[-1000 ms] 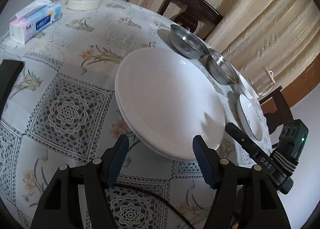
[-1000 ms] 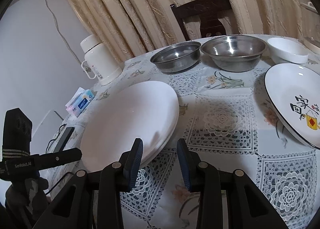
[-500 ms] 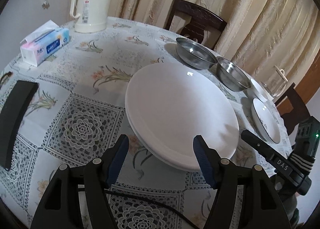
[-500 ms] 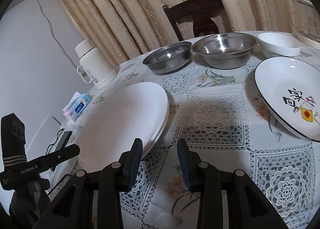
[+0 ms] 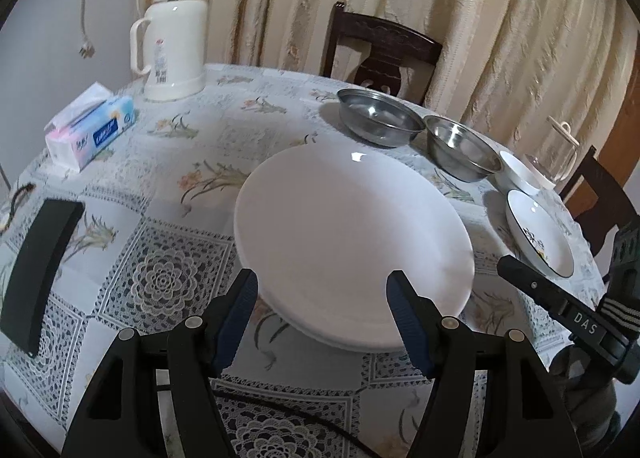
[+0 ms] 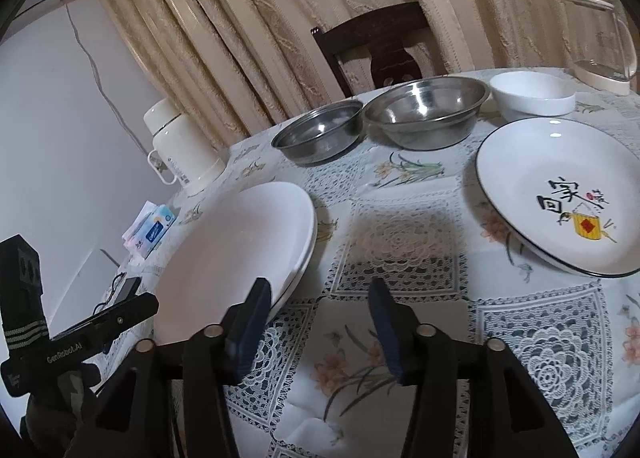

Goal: Organize plates and bowls

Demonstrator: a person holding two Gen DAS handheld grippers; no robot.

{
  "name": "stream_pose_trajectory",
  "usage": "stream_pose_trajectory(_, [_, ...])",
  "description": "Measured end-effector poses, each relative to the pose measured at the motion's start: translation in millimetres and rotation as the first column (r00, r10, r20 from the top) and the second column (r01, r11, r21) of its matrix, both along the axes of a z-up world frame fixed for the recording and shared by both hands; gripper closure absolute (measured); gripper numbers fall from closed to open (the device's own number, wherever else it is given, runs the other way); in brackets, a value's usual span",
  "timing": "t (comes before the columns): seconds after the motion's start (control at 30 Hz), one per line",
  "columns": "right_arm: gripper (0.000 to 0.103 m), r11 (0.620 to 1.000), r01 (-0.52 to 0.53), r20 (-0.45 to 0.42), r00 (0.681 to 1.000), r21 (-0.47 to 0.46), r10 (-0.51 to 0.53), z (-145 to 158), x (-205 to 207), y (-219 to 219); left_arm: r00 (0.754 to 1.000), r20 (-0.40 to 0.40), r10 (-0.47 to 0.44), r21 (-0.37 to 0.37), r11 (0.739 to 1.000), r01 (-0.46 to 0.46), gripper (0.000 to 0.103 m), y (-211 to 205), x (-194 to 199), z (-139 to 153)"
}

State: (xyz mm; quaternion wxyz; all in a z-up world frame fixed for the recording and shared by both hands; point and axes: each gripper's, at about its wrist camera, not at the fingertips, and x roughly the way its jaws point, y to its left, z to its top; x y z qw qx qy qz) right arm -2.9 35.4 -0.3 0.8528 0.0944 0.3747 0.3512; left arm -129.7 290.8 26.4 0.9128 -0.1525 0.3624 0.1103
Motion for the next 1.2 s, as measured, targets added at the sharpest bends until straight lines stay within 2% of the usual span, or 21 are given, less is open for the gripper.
stream_pose_trajectory(0.23, [0.015,0.998,0.057,0.034,0.998,0.031,-0.058,6,-1,-15,0.999,0.024,-0.026,0.044,0.999,0.025,0.030,-16,5,6])
stream_pose_trajectory(0.3, [0.012,0.997,0.071,0.040,0.997,0.037,-0.073,7,-1,-19,0.999,0.031,-0.034,0.059,0.998,0.032,0.027,-20,6,8])
stream_pose_trajectory(0.4, [0.011,0.995,0.091,0.043,0.995,0.042,-0.093,8,0,-25,0.998,0.044,-0.047,0.081,0.996,0.043,0.024,-29,8,12])
stream_pose_trajectory(0.7, [0.011,0.987,0.149,0.064,0.986,0.064,-0.153,11,-1,-46,0.994,0.053,-0.100,0.105,0.990,0.094,0.023,-54,18,18])
stream_pose_trajectory(0.83, [0.006,0.980,0.184,0.097,0.977,0.071,-0.191,14,-2,-56,0.990,0.054,-0.130,0.116,0.986,0.124,0.022,-69,25,20])
stream_pose_trajectory(1.0, [0.006,0.972,0.227,0.120,0.965,0.056,-0.232,18,-1,-72,0.985,0.060,-0.163,0.110,0.982,0.155,0.022,-83,35,22])
stream_pose_trajectory(1.2, [0.006,0.948,0.315,0.085,0.944,0.049,-0.318,17,7,-103,0.978,0.057,-0.200,0.091,0.977,0.195,0.022,-99,47,23])
